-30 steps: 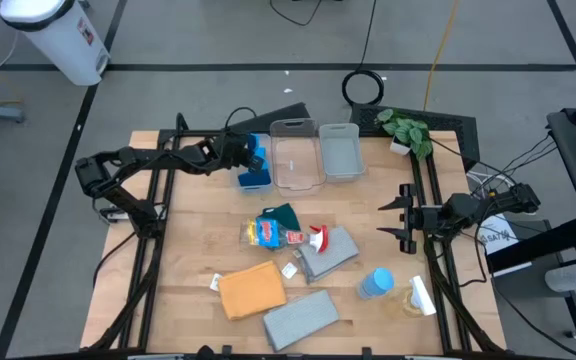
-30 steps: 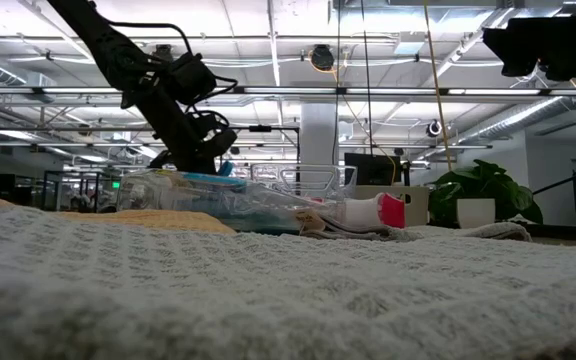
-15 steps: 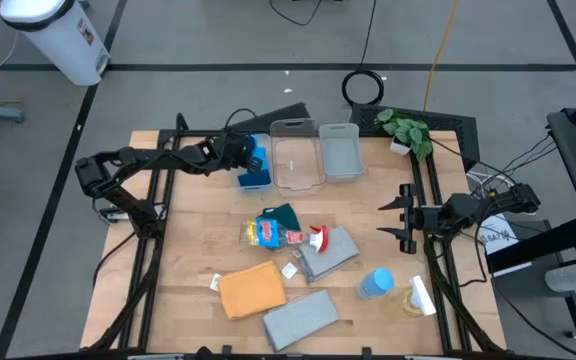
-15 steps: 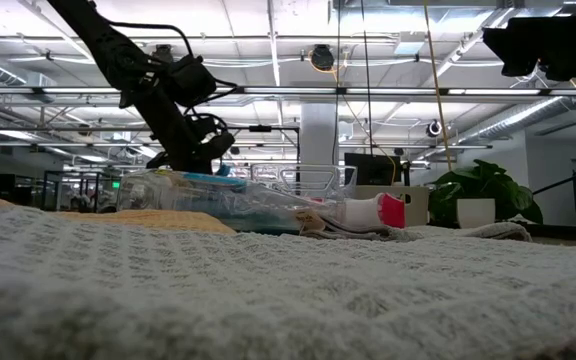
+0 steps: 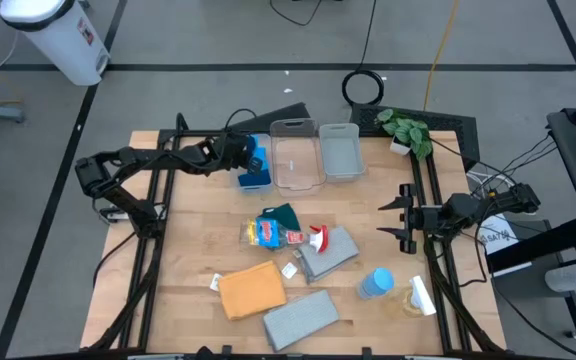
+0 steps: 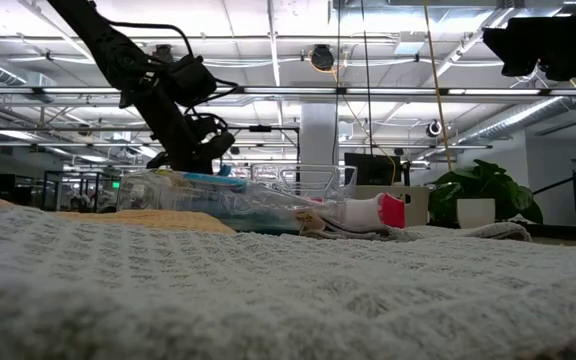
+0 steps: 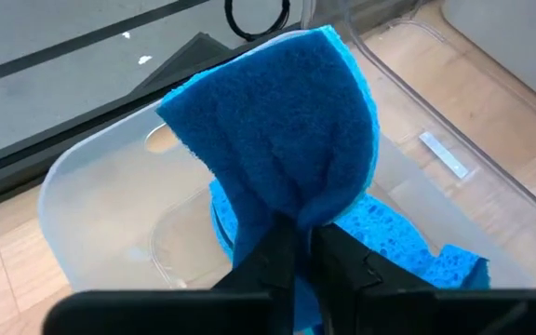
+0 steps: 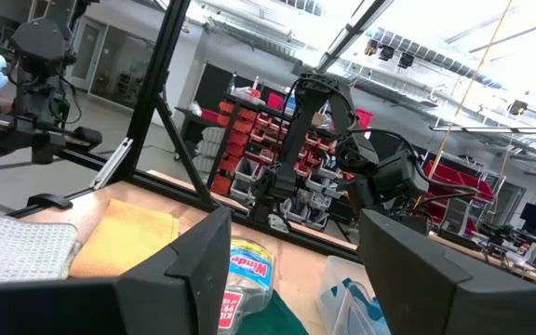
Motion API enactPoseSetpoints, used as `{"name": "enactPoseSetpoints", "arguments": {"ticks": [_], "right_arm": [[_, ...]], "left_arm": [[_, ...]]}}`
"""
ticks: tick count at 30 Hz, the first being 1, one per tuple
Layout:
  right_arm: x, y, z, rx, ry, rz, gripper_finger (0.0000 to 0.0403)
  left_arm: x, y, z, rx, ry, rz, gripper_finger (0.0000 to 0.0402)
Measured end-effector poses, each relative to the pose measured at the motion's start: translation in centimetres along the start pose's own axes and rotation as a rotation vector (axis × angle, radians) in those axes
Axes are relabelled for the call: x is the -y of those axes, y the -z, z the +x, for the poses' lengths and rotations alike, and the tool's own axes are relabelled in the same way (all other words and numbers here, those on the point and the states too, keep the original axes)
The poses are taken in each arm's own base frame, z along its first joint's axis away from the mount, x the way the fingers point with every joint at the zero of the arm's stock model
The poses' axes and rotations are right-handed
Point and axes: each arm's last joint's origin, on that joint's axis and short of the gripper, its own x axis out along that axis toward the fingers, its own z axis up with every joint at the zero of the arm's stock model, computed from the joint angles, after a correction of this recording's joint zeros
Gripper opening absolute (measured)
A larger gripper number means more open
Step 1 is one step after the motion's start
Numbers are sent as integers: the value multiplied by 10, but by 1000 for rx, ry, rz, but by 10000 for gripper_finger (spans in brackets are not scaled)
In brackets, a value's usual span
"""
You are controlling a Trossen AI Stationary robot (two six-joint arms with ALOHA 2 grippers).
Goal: Pick & Place Kitchen Items
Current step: Put the blue sponge into the white transparent bin, then put the red disinfectant spray bottle into the transparent bin
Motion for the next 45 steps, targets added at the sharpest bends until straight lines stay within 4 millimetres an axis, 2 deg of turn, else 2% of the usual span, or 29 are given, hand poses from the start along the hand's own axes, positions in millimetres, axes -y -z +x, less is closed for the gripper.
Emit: {"name": "enactPoseSetpoints", "arguments": {"ticks": [6,18,23,29,39,45], "right_arm": [[0,0,0,0,0,0,208],[0,0,0,0,0,0,208],[0,0,0,0,0,0,208],[0,0,0,0,0,0,208],[0,0,0,0,0,0,208],[0,0,0,0,0,0,208]], "left_arm": [[0,0,0,1,1,-12,80],[0,0,0,3,0,6,215],[1,-1,0,10,5,51,254],[5,-1,-1,27,20,99,274],[7,-3,-2,47,29,150,274],[11,-9,-18,96,58,220,274]]}}
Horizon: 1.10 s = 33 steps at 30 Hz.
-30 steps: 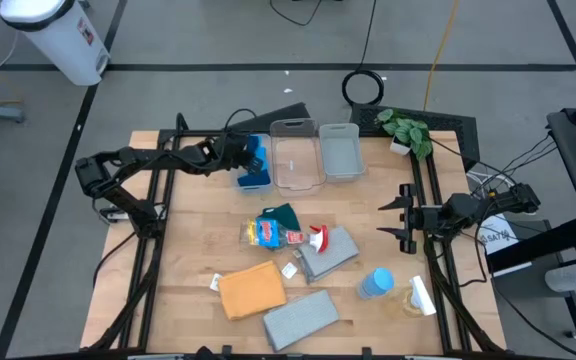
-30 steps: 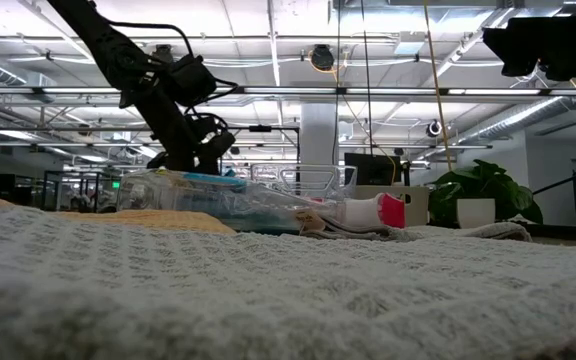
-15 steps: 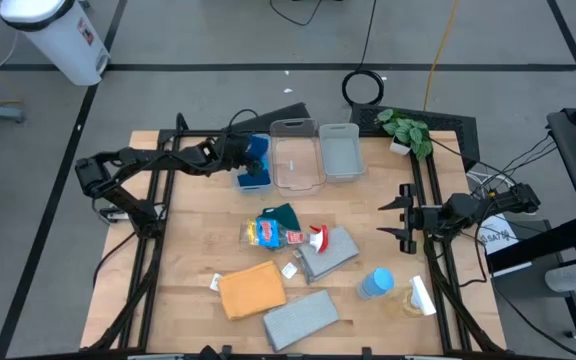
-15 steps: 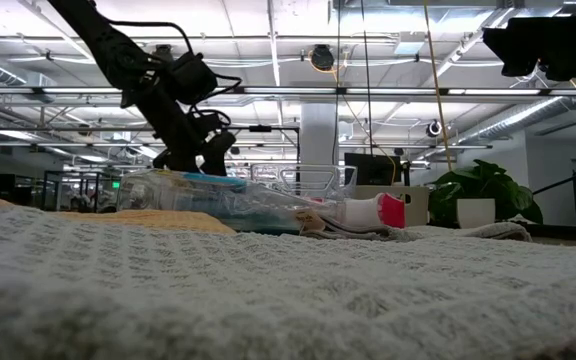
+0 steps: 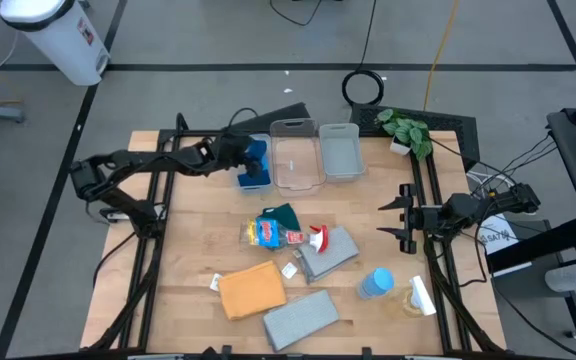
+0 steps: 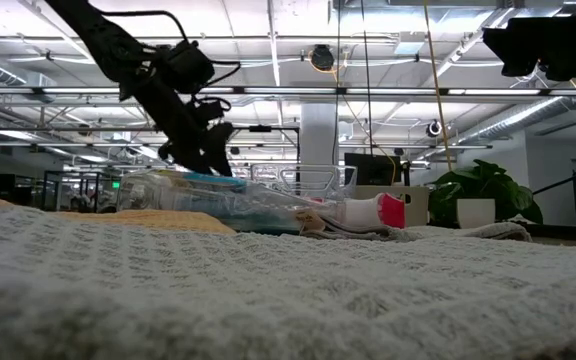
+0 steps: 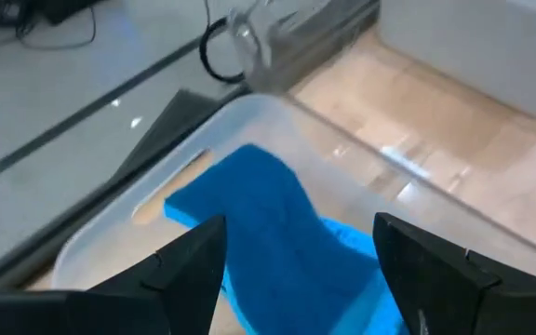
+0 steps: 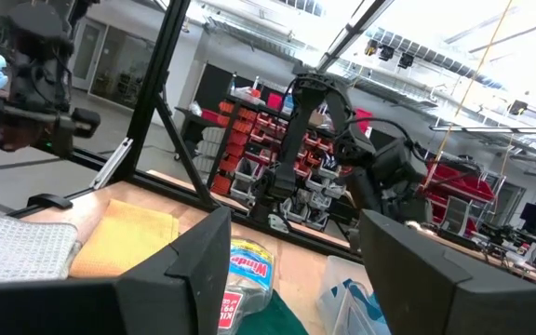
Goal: Pick & Place Kitchen Items
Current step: Put the red disinfectant spray bottle into the transparent bin
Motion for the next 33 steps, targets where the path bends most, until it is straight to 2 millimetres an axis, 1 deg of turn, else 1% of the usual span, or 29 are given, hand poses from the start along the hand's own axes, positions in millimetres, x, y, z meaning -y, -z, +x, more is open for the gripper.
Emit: {"name": "enactPoseSetpoints", "arguments": {"ticks": [4,9,15,19,21,23,25,27,31,33], "right_arm": [[0,0,0,0,0,0,208],[0,0,0,-1,0,0,208],[0,0,0,0,0,0,208],[0,0,0,0,0,0,208],[0,0,0,0,0,0,208],[0,0,0,3,1,0,208],[0,0,0,-1,0,0,208],[0,0,0,0,0,0,208],[0,0,0,2,1,1,208],[0,0,0,0,0,0,208]], "left_arm": [[8,-11,-20,74,80,6,274],[30,-16,-41,121,277,40,274],[69,-15,-55,195,516,157,273],[98,-8,-65,238,618,250,273],[113,-8,-72,268,664,302,273],[126,-6,-75,255,696,347,273],[141,-8,-77,217,725,391,273],[152,-6,-75,128,738,446,273],[177,2,-58,2,741,554,273],[189,3,-47,-4,746,596,273]]}}
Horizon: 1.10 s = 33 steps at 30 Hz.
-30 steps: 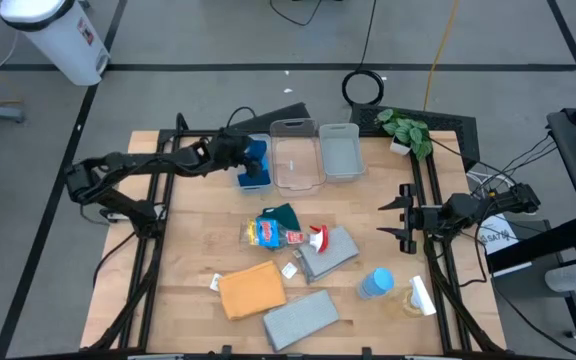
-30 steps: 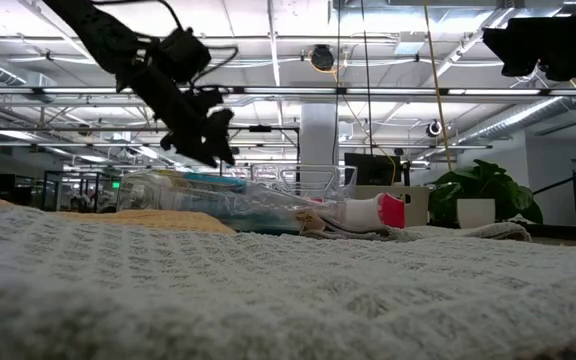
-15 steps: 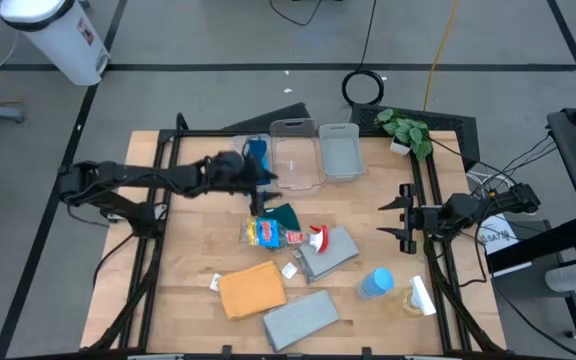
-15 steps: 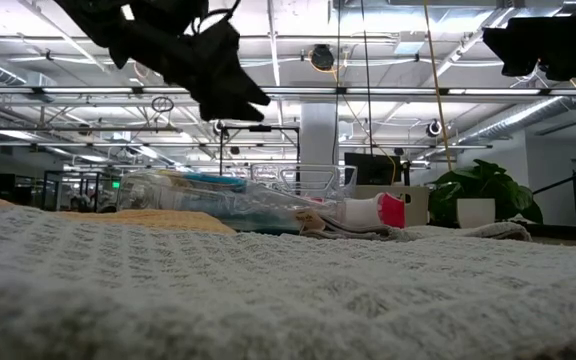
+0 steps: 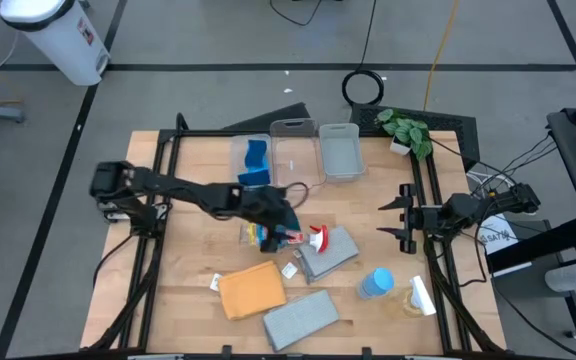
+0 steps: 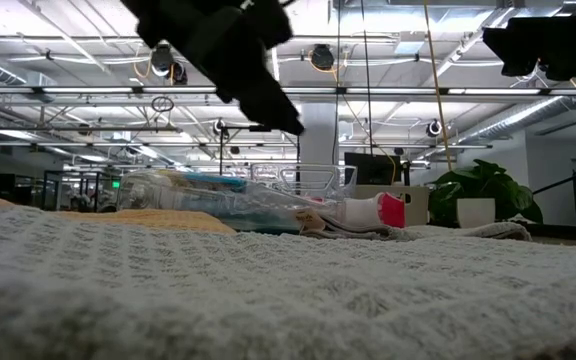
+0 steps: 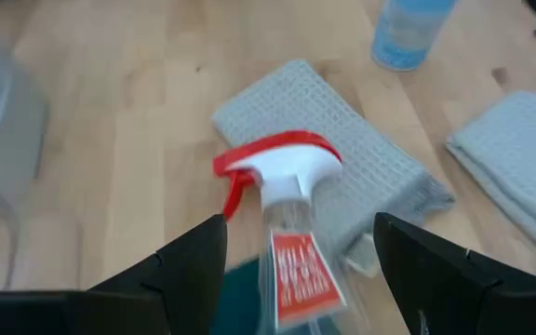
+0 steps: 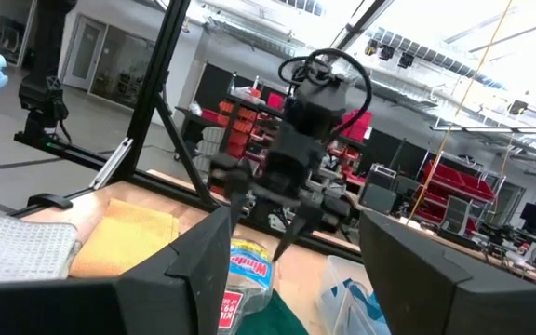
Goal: Pick & Place Kitchen Items
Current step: Put the red disinfectant spray bottle into the transparent bin
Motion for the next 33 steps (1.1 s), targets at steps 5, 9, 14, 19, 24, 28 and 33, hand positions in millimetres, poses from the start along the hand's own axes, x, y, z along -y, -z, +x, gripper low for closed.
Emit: {"name": "enactPoseSetpoints", "arguments": {"ticks": [5,9,14,19,24,28,33], "right_arm": [[0,0,0,2,1,1,208],[0,0,0,1,0,0,208],[0,0,0,0,0,0,208],[0,0,0,1,0,0,208],[0,0,0,0,0,0,208],[0,0,0,0,0,0,208],[0,0,0,1,0,0,208]], "left_arm": [[-3,-8,33,-25,49,50,273],[-4,-5,52,-80,79,47,273],[-8,1,61,-122,87,51,273],[-12,1,60,-121,77,25,273],[-13,4,66,-120,76,-1,273],[-11,13,78,-144,83,9,273],[-14,21,86,-168,83,11,273]]}}
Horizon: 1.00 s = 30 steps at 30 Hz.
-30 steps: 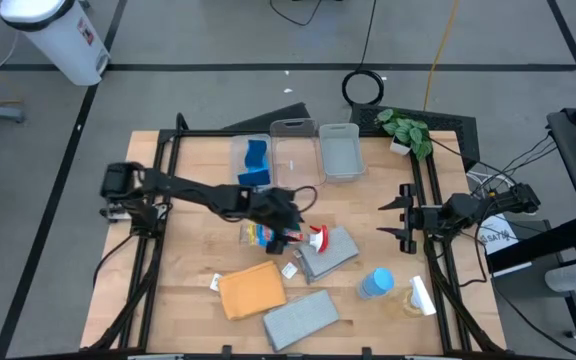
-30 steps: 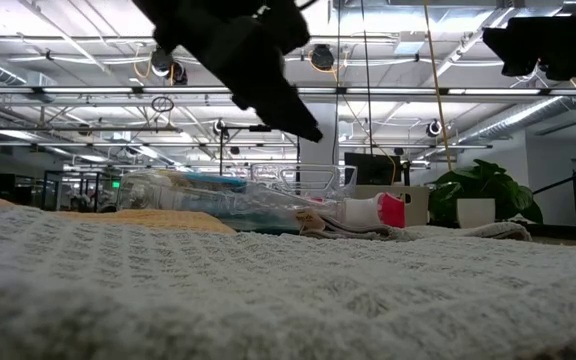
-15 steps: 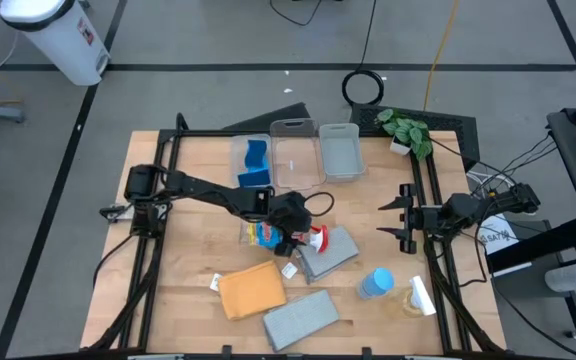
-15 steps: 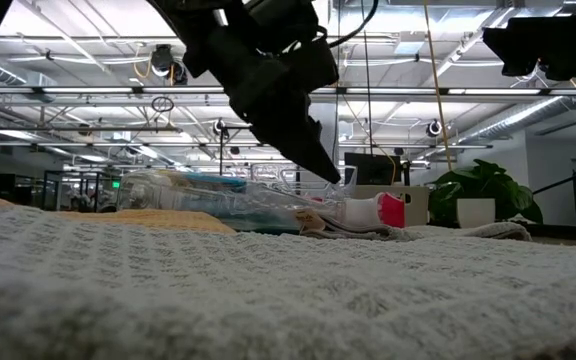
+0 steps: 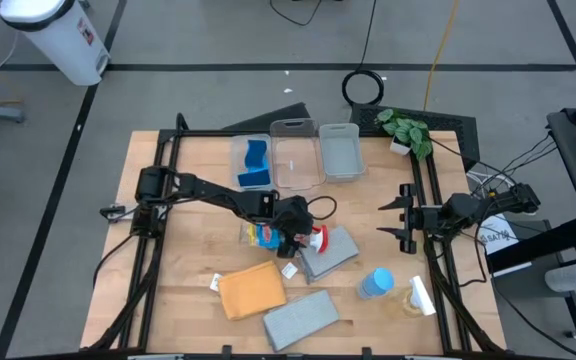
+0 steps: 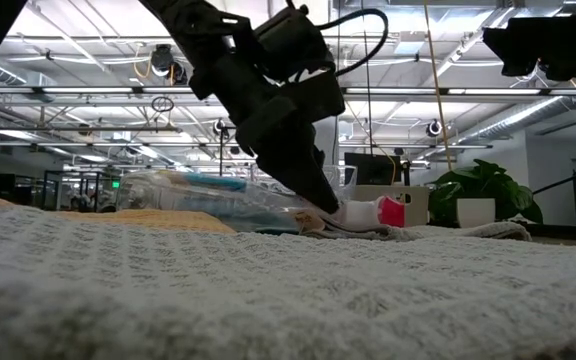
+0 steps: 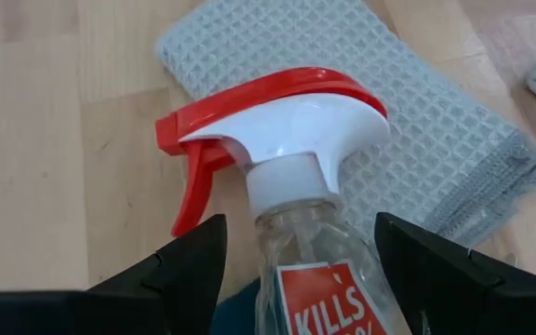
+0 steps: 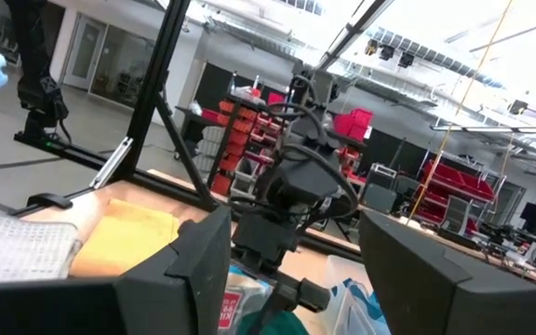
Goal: Pick & Place Kitchen Items
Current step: Put the red disinfectant spray bottle into the transparent bin
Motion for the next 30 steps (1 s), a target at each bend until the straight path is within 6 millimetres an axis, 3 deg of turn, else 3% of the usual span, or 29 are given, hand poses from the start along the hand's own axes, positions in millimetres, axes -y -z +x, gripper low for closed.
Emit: {"name": "enactPoseSetpoints", "arguments": {"ticks": [14,17,23,30], "right_arm": [[0,0,0,-1,-1,0,208],[0,0,0,-1,0,0,208],[0,0,0,-1,-1,0,208],[0,0,0,-1,-1,0,208]], "left_arm": [[-9,8,0,-57,-34,-38,270],[-9,9,0,-68,-41,-40,244],[-10,8,-1,-69,-49,-63,152],[-7,-4,-23,-27,-53,-49,147]]}}
